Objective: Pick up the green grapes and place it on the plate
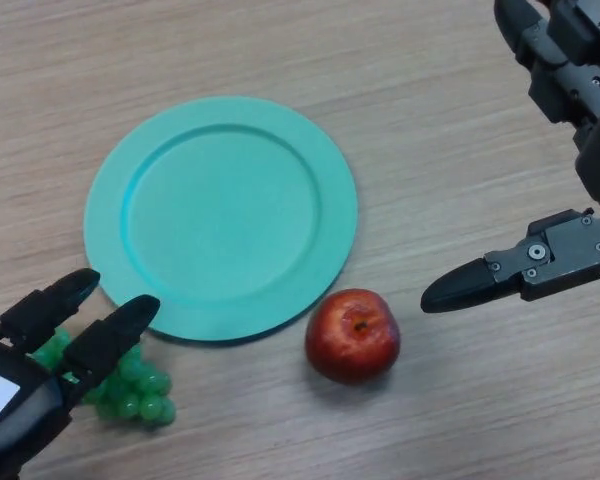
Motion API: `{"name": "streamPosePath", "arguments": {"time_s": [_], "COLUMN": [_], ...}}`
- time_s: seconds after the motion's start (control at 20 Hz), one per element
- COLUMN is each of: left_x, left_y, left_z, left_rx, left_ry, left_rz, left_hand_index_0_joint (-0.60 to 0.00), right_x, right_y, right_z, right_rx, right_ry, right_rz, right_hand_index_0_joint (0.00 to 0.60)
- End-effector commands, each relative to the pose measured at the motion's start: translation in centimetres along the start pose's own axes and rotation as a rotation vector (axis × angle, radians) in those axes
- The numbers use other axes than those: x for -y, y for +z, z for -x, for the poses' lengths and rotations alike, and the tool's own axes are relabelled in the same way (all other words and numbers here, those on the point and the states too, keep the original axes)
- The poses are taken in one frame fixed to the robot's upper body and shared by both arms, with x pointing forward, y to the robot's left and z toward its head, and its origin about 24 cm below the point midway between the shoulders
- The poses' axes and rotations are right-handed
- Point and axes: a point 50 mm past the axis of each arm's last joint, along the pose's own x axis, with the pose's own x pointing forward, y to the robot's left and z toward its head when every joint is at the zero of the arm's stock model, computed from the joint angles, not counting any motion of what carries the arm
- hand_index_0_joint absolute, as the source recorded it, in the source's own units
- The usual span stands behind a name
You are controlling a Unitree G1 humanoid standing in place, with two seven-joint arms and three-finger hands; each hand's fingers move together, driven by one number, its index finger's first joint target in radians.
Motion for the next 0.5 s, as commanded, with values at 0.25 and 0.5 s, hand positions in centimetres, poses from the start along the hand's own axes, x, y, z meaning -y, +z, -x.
{"name": "streamPosePath", "arguments": {"time_s": [0.25, 0.5], "left_x": [-0.9, 0.2], "left_y": [-1.3, -1.8], "left_z": [1.9, 2.0], "left_rx": [0.043, 0.039], "left_ry": [0.063, 0.044], "left_rz": [-0.12, -0.14], "left_hand_index_0_joint": [0.0, -0.45], "right_x": [1.2, 1.3], "right_y": [2.9, 3.0], "right_z": [0.8, 0.9], "right_rx": [0.184, 0.189], "right_ry": [-0.062, -0.073], "right_rz": [0.044, 0.047], "right_hand_index_0_joint": [0.0, 0.0]}}
